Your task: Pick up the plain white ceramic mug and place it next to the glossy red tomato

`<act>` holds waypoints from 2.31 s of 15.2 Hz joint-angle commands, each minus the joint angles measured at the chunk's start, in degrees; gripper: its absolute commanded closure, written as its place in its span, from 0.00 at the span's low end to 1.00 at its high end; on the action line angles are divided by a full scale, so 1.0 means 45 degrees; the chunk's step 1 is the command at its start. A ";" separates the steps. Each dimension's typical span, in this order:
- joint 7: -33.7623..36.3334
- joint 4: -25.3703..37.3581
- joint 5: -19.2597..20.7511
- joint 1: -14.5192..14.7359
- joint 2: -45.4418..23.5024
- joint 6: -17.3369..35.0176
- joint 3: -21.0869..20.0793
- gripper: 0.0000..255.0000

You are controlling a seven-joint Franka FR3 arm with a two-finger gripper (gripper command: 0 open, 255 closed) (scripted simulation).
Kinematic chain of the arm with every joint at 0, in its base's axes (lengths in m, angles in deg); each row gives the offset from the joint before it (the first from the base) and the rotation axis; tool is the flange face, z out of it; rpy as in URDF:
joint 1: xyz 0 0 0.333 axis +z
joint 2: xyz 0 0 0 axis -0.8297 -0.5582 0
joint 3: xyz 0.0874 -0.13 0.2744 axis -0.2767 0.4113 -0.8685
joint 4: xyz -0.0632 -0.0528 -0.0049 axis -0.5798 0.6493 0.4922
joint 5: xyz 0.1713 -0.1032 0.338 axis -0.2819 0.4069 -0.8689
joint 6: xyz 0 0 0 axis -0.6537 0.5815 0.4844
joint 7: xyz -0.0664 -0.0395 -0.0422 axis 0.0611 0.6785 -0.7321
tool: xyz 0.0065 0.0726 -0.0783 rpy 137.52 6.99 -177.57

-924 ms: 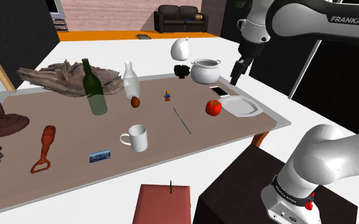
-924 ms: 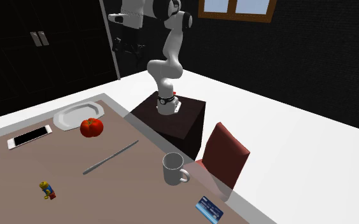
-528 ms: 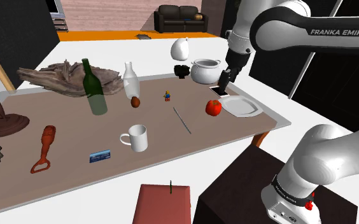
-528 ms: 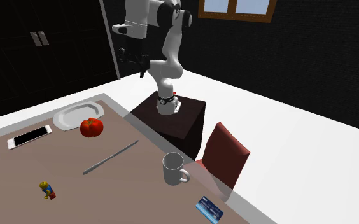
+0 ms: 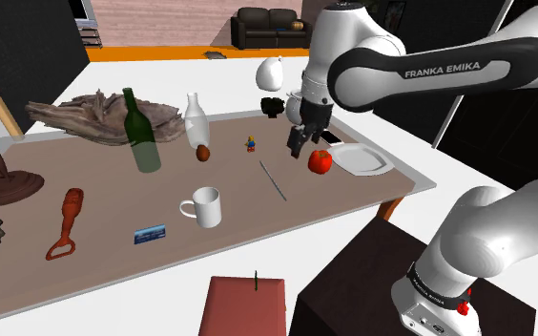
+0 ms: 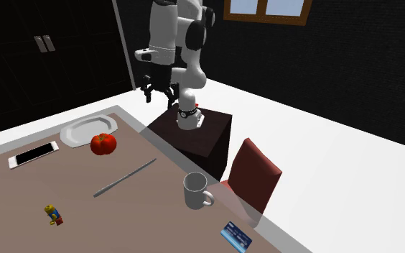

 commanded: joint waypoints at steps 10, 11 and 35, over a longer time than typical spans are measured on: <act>0.3666 0.1851 0.0413 -0.0227 -0.4714 0.2741 -0.2074 0.00; 0.4037 0.2125 0.0588 -0.0241 -0.5203 0.2925 -0.2229 0.00; 0.8150 0.5788 0.3719 0.0756 -1.1337 0.4769 -0.2455 0.00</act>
